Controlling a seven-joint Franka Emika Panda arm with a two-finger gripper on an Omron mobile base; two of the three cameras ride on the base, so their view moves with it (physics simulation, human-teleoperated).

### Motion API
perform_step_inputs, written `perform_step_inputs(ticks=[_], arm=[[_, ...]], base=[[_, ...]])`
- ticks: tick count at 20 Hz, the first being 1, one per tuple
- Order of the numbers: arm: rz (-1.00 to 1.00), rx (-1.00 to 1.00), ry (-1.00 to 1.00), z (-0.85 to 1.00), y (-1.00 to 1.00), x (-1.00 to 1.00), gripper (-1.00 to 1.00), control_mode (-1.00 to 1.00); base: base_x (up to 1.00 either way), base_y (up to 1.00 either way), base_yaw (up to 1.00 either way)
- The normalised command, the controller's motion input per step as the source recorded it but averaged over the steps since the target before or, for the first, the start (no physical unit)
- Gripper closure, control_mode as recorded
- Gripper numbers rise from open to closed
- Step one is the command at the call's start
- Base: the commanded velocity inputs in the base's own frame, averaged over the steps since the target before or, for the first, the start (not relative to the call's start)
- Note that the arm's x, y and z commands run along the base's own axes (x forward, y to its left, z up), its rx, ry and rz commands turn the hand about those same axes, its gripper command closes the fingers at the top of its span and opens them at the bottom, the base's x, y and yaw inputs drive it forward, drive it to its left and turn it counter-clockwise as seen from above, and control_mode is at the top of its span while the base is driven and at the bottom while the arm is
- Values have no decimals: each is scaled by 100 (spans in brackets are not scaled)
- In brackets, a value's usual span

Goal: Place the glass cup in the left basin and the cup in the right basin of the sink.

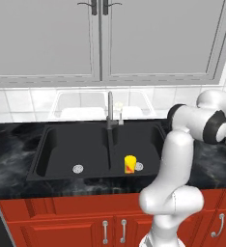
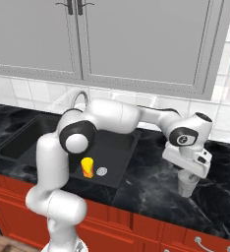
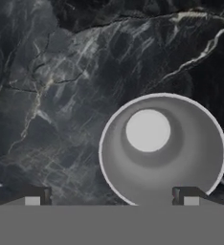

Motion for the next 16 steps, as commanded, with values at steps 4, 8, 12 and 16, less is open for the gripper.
perform_step_inputs(ticks=[4,8,12,16], arm=[[10,5,0,-3,-11,11,-100,-100],[8,5,1,-1,-9,10,-100,-100],[6,4,1,-3,-2,11,-100,-100],[4,3,1,-6,0,11,-100,-100]], base=[[0,0,0],[0,0,0],[0,0,0],[0,0,0]])
